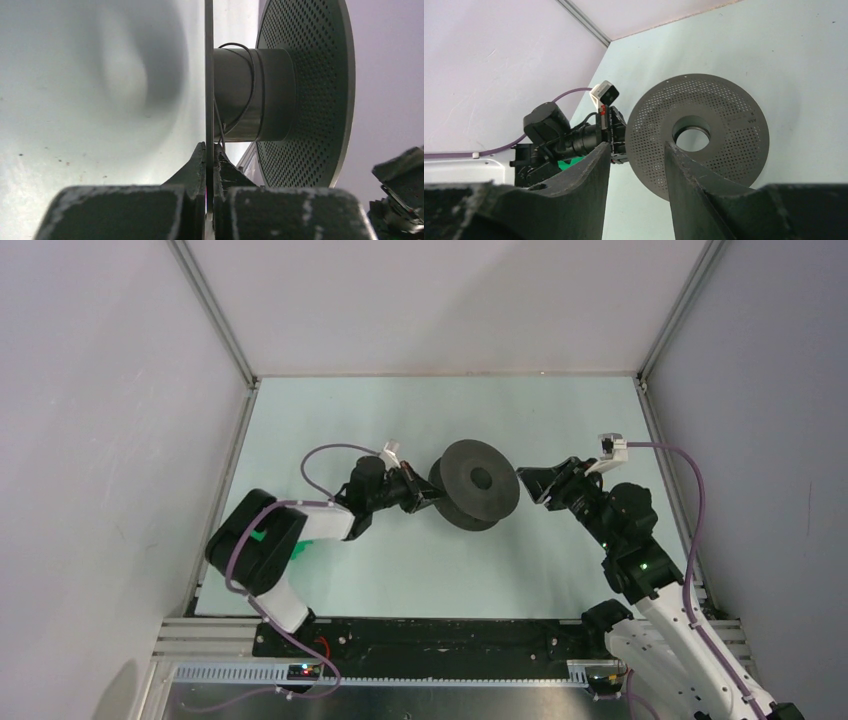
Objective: Wrap the cables
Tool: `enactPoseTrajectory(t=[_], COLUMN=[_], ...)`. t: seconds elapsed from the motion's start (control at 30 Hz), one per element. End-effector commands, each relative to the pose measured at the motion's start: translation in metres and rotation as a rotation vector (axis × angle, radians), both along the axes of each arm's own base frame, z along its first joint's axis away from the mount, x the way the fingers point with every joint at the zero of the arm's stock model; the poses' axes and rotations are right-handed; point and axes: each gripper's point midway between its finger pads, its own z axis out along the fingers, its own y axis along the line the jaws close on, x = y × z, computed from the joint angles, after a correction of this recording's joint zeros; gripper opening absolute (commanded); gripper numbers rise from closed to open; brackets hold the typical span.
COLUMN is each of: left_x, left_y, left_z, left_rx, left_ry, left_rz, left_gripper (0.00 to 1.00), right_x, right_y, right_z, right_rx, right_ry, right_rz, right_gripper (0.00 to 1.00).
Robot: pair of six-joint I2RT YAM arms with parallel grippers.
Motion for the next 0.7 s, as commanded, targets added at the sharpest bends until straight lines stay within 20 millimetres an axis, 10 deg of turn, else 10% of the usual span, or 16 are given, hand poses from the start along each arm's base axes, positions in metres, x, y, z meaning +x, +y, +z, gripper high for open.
enactPoseTrajectory(t=[0.0, 0.67], left_x=[0.02, 0.036], left_y=[-0.012, 0.031], left_z=[0.029, -0.031], left_rx=[-0.087, 0.023], left_ry=[-0.125, -0.061], left_rz=[-0.042, 0.05], left_gripper=[0.0, 0.27], right_x=[0.0, -0.004], right_y=[-0.005, -0.008], right_z=[0.003, 0.001], right_rx=[-0.018, -0.03], right_ry=[-0.016, -0.015], right_rz=[-0.014, -0.009], right_gripper=[0.48, 0.49])
